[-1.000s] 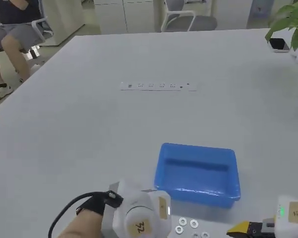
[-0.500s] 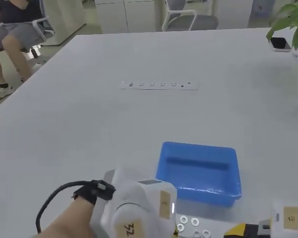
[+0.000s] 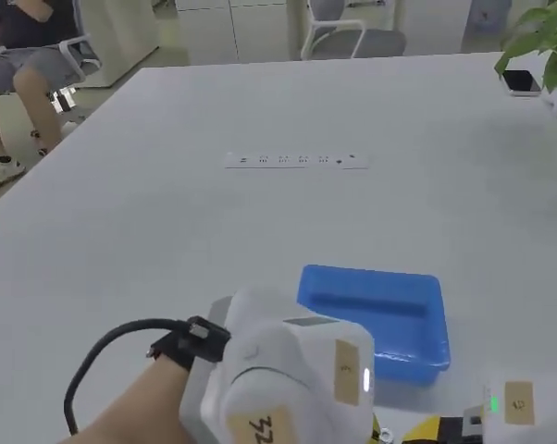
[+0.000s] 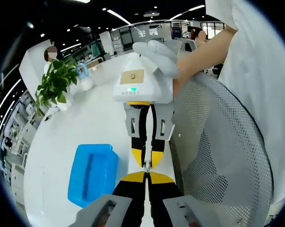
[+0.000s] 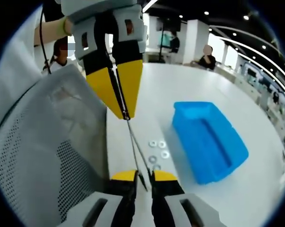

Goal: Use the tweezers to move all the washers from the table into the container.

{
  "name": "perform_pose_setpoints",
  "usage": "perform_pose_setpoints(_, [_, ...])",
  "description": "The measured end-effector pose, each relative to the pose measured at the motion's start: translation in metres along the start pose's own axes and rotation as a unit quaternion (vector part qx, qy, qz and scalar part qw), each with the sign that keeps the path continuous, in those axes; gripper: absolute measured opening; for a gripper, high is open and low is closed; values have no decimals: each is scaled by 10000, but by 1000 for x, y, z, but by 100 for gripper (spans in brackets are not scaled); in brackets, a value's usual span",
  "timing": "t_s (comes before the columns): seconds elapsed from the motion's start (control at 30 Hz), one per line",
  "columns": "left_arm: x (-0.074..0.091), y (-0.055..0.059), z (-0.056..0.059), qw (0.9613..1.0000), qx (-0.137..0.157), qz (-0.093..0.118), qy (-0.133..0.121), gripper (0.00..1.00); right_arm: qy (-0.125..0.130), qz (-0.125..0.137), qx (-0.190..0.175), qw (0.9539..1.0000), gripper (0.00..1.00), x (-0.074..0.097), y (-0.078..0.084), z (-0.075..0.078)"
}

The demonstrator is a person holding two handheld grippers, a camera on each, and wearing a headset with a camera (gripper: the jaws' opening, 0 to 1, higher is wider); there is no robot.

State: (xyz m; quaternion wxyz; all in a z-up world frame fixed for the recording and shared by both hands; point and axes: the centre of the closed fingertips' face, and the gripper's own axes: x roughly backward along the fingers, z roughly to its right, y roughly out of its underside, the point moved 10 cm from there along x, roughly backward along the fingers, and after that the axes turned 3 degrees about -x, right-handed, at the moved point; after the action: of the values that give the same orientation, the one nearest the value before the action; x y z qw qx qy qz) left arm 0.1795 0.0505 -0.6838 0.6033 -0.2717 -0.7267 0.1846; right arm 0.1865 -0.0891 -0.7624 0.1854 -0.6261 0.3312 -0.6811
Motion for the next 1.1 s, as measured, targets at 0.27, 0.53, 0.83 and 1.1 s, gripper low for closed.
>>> perform_pose_setpoints(0.27, [10,-1,-5,9999,78,48,-59,0,-48,218,-60,9997,7,-4,-10,6])
perform_pose_setpoints(0.53, [20,-4,-9,10000,48,-12,-48,0,-168,508,-22,9986,7,-15,-25,5])
perform_pose_setpoints(0.83, [14,2,-14,9998,137,-137,38,0,-296,538,-179,9979,7,-25,-23,10])
perform_pose_setpoints(1.1, [14,-1,-22,9995,222,-137,204,0,-307,589,-338,9972,8,-23,-22,10])
